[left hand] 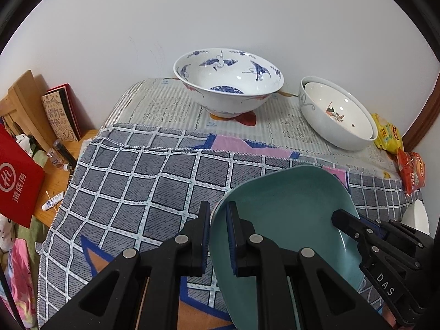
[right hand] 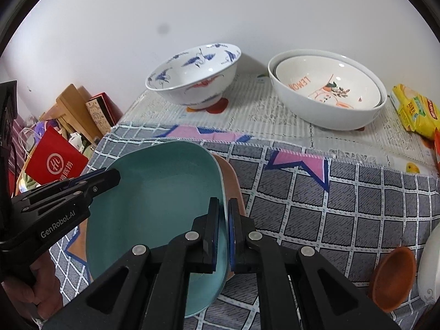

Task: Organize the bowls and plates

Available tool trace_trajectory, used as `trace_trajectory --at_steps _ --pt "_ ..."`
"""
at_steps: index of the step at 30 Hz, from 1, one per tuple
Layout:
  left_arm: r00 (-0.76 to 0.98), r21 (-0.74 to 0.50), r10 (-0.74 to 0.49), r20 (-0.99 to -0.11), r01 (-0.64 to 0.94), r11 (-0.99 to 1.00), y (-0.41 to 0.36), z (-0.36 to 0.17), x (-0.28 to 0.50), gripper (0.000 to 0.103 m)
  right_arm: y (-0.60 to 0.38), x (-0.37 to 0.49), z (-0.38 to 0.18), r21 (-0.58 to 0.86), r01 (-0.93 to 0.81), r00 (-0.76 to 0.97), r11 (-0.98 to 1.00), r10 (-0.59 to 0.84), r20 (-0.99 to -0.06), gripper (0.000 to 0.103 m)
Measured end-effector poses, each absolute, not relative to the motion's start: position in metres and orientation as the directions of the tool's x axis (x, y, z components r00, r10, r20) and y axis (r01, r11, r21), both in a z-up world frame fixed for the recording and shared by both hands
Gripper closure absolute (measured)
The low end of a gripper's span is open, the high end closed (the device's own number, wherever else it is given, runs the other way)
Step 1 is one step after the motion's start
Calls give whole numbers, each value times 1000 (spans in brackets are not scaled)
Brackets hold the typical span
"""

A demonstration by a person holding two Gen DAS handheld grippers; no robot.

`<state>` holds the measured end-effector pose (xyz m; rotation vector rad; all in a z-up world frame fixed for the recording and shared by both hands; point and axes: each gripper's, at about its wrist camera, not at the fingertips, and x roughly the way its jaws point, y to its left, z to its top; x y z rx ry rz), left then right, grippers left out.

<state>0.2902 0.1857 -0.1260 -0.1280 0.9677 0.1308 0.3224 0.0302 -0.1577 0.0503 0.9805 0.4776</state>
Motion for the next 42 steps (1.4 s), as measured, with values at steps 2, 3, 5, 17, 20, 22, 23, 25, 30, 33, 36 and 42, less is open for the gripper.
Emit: trace_trajectory --at_steps 2,3,5,17,20,22,23,25,30,33,36,42 --pt "557 -49 54 -829 -169 984 186 -130 292 91 32 325 -162 248 -366 457 897 405 -792 97" --pt "556 -49 54 -829 -169 984 186 -132 293 91 32 326 -164 246 -367 456 897 404 -793 97" --pt "555 -47 55 -830 -169 985 186 -135 295 91 33 328 -168 245 -366 453 898 402 -796 96" --pt "547 -42 65 -834 -180 983 190 -146 302 91 39 337 -180 253 -367 440 895 407 -800 96" --pt "548 -40 65 -834 -178 983 191 -147 302 91 40 338 -181 250 -371 442 895 406 -799 96" --pt "550 -42 63 -833 -177 983 191 -148 302 91 41 339 -181 244 -377 444 894 405 -799 96" --pt "552 -45 60 -832 -176 983 191 -148 301 91 41 339 -181 241 -380 444 893 405 -799 96" --pt "553 -50 55 -831 -173 984 191 -148 301 91 41 339 -181 236 -391 443 890 406 -799 96" --pt "546 -73 33 -837 -171 983 193 -148 300 91 41 338 -181 230 -419 436 879 417 -798 94" --pt "541 -75 27 -841 -165 984 192 -149 300 91 40 338 -181 243 -422 423 873 427 -799 92" --pt "536 -67 27 -844 -155 986 190 -148 298 90 42 338 -180 248 -435 410 865 436 -801 86" --pt "530 -75 10 -848 -140 987 189 -148 296 86 44 336 -177 234 -441 416 866 428 -802 84"
